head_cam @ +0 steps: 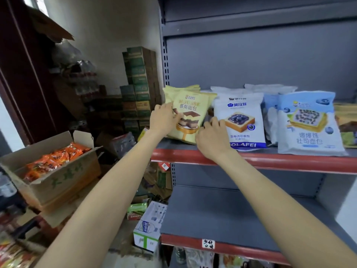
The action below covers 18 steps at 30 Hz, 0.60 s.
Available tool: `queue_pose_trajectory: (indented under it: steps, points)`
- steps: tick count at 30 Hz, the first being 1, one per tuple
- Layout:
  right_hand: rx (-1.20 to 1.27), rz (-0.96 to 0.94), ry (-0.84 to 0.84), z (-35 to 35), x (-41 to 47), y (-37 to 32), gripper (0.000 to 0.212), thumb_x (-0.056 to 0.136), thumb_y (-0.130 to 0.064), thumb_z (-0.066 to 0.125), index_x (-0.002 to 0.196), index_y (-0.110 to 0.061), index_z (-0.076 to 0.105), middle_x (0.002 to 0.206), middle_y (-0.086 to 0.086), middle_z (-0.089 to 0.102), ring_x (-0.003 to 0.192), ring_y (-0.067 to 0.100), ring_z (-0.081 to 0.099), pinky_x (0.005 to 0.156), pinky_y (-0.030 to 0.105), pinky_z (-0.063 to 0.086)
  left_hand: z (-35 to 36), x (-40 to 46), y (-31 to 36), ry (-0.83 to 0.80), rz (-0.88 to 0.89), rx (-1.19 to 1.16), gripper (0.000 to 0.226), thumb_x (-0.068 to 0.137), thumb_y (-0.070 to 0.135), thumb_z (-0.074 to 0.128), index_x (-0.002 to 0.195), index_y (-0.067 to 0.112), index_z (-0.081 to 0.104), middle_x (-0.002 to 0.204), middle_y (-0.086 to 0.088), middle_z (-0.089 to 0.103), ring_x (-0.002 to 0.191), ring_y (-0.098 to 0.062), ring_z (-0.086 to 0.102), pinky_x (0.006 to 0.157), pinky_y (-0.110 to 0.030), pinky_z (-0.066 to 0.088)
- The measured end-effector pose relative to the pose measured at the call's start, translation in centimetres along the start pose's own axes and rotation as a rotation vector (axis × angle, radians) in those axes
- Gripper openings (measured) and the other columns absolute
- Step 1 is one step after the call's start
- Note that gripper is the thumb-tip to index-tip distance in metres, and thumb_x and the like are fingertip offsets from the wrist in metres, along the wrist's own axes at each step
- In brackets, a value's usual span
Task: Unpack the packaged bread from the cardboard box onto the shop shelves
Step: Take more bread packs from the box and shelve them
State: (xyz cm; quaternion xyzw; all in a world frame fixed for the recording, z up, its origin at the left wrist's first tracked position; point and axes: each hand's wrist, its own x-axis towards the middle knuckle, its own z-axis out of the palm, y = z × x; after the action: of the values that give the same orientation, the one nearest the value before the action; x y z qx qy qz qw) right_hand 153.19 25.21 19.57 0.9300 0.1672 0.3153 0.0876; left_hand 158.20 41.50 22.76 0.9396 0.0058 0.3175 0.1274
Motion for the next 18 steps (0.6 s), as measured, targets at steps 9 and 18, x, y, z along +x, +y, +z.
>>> queue_pose_trajectory:
  steps: [9,18]
  points:
    - [0.251,0.107,0.427,0.0,-4.6,0.3,0.022,0.085,-0.019,0.052,0.095,-0.009,0.069,0.091,0.007,0.067,0.090,0.031,0.056,0.076,0.036,0.044,-0.7,-6.7,0.4,0.069,0.089,-0.155,0.056,0.096,0.037,0.047,0.145,0.013,0.033,0.149,-0.007,0.037,0.137,-0.027,0.028,0.110,-0.036,0.026]
    - [0.472,0.122,0.385,0.6,-19.9,2.4,0.031,0.089,-0.021,0.043,0.110,-0.014,0.065,0.091,-0.001,0.069,0.088,0.024,0.059,0.084,0.032,0.033,-0.3,-20.7,6.0,0.175,0.414,-0.328,0.026,0.095,0.030,0.046,0.107,0.020,0.067,0.088,0.011,0.070,0.079,-0.006,0.059,0.071,-0.020,0.041]
